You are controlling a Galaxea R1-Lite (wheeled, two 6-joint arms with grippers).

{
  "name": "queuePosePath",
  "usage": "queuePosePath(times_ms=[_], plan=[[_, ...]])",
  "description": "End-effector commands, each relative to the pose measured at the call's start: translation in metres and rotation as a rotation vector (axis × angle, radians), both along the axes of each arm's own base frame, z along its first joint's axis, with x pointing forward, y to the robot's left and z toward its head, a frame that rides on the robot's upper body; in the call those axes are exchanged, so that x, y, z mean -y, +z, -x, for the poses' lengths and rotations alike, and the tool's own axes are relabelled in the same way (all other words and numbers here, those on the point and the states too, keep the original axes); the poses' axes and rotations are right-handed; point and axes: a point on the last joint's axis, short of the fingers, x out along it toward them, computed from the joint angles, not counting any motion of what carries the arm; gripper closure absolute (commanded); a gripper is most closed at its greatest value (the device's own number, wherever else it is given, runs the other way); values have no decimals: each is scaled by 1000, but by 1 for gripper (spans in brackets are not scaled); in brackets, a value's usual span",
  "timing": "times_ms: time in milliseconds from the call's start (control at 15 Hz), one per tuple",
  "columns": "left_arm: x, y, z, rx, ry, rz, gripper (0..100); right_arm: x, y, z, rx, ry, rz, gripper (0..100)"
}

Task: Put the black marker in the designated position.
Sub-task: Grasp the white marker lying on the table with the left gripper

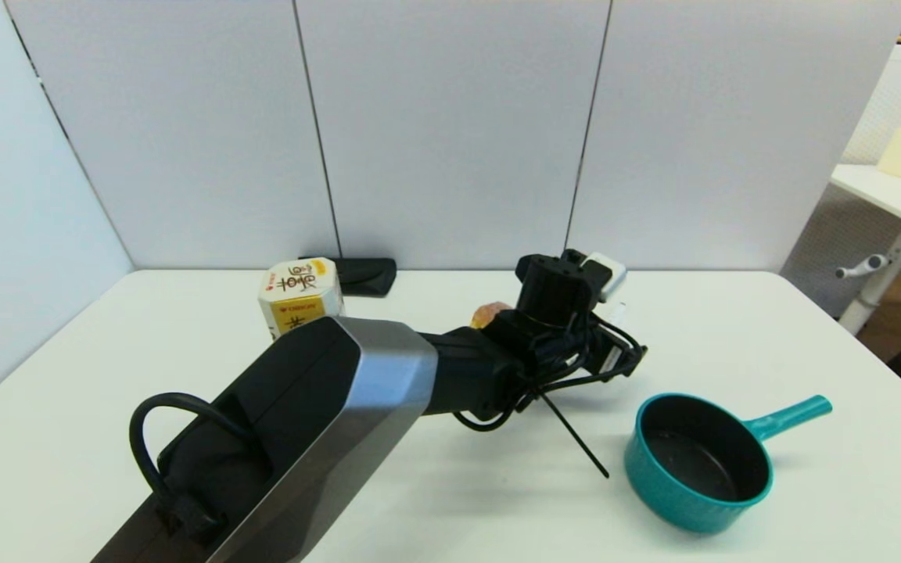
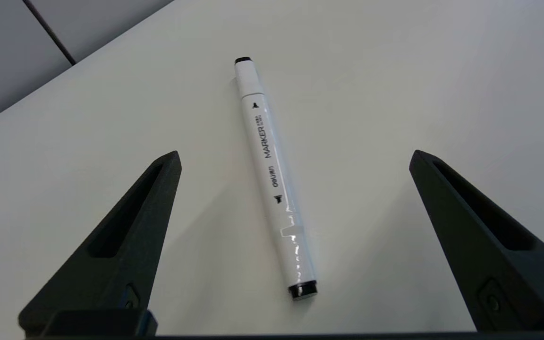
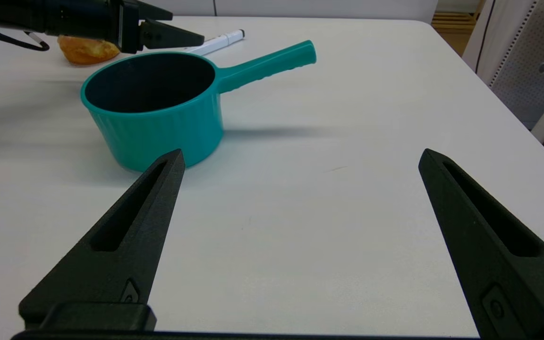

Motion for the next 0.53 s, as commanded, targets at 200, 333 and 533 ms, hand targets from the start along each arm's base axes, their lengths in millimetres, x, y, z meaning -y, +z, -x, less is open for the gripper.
queuePosePath(times_ms=[200,333,533], plan=[[1,-9,-3,-2,4,1,0,0,0,0,-1,0,0,0],[0,-10,-4,-3,7,0,0,0,0,0,-1,0,0,0],[-1,-10,-5,-11,9,3,0,0,0,0,-1,0,0,0]])
